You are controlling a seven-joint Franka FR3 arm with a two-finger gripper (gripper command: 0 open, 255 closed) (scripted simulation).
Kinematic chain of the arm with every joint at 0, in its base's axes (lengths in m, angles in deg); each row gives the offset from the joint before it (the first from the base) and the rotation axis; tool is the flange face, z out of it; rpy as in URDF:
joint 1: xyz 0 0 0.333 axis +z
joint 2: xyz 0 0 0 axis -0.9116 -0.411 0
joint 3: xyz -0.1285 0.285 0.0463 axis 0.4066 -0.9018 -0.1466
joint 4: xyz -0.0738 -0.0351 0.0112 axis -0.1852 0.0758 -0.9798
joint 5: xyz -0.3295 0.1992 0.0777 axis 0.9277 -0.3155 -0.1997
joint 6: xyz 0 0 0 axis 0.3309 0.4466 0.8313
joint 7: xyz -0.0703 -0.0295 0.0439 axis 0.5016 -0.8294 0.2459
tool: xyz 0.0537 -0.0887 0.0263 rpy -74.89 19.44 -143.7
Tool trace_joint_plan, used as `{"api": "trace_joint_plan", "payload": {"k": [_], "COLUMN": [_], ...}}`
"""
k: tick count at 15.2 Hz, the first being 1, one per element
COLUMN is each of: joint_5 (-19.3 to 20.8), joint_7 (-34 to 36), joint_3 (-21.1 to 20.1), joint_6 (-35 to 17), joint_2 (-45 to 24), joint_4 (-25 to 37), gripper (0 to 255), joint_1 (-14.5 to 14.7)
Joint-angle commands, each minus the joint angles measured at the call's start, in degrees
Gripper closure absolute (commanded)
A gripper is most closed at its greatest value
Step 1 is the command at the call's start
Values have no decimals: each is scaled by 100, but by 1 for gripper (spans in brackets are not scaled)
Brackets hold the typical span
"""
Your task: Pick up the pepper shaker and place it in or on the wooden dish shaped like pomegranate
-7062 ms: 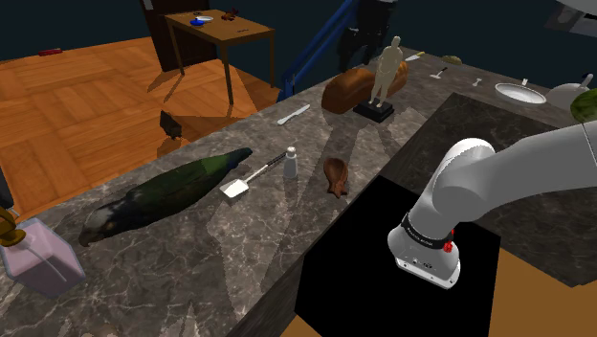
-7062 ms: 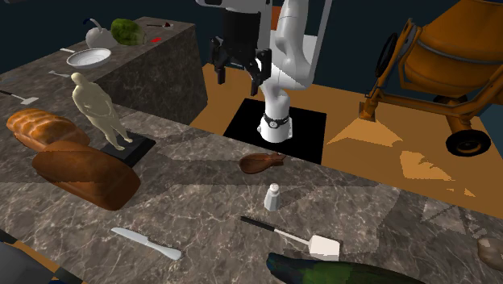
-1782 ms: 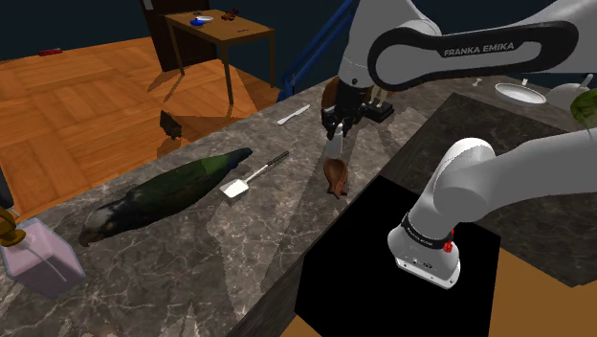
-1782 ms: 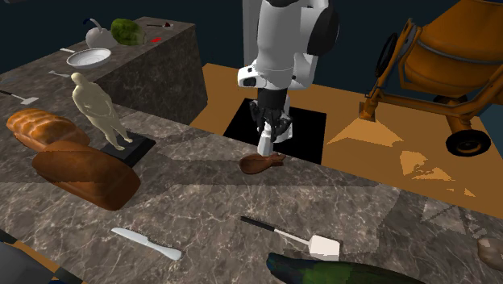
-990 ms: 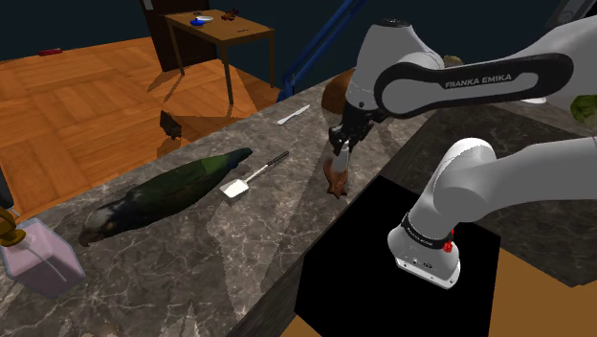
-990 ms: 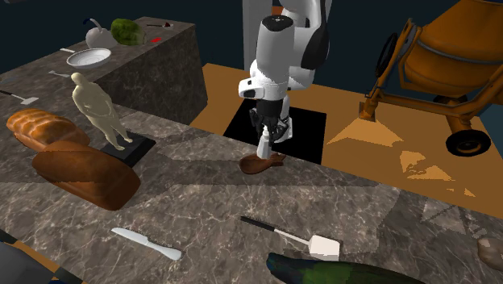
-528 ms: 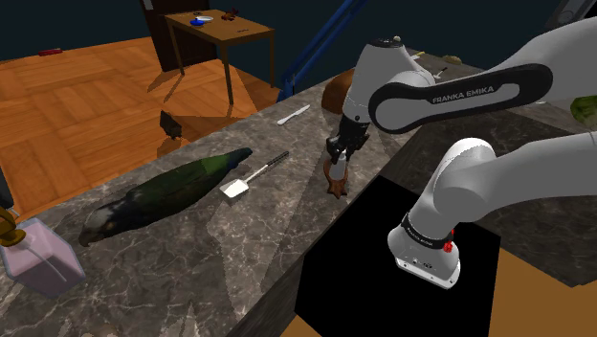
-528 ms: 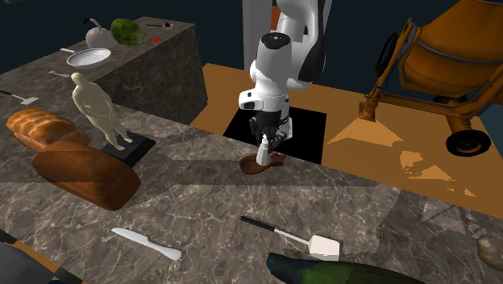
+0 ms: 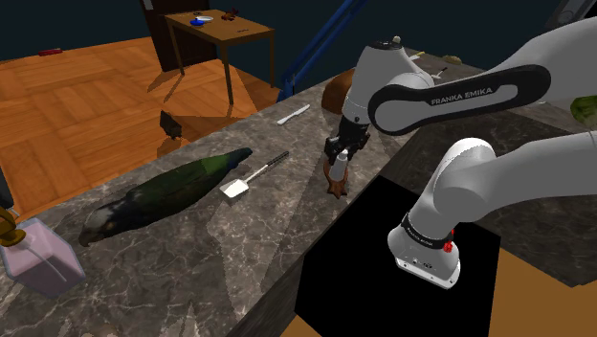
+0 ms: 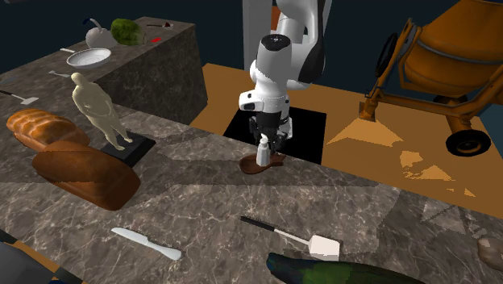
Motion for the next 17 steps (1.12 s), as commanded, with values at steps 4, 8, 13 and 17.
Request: {"api": "trace_joint_plan", "payload": {"k": [4,8,13,17], "joint_5": [0,18,22,22], "joint_7": [0,2,2,2], "joint_3": [0,19,23,23], "joint_6": [-1,787,978,978], "joint_2": [0,383,456,456], "joint_4": [0,405,523,523], "gripper": [0,0,0,0], "joint_1": [0,-4,-6,-6]}}
